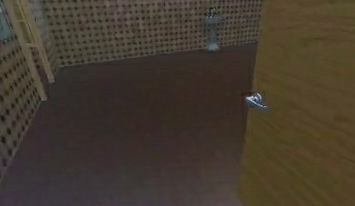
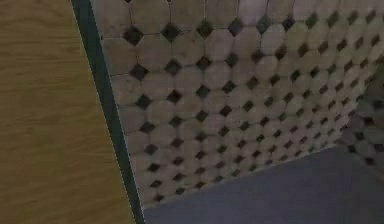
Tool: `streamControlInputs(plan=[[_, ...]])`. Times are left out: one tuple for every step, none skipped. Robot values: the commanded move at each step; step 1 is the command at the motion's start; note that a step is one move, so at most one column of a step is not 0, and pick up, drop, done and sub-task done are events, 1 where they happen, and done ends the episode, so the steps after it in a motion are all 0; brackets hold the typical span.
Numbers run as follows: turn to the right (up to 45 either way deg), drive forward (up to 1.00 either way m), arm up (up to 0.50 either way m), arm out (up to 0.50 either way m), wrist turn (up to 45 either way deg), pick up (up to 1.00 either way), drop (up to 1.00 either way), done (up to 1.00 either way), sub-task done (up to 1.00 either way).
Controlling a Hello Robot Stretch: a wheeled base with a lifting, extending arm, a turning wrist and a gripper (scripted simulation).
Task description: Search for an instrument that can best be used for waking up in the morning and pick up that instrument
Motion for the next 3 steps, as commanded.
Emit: streamControlInputs(plan=[[0.0,1.00,0.00,0.00,0.0,0.00,0.00,0.00,0.00],[9.0,0.00,0.00,0.00,0.0,0.00,0.00,0.00,0.00],[0.0,0.20,0.00,0.00,0.0,0.00,0.00,0.00,0.00]])
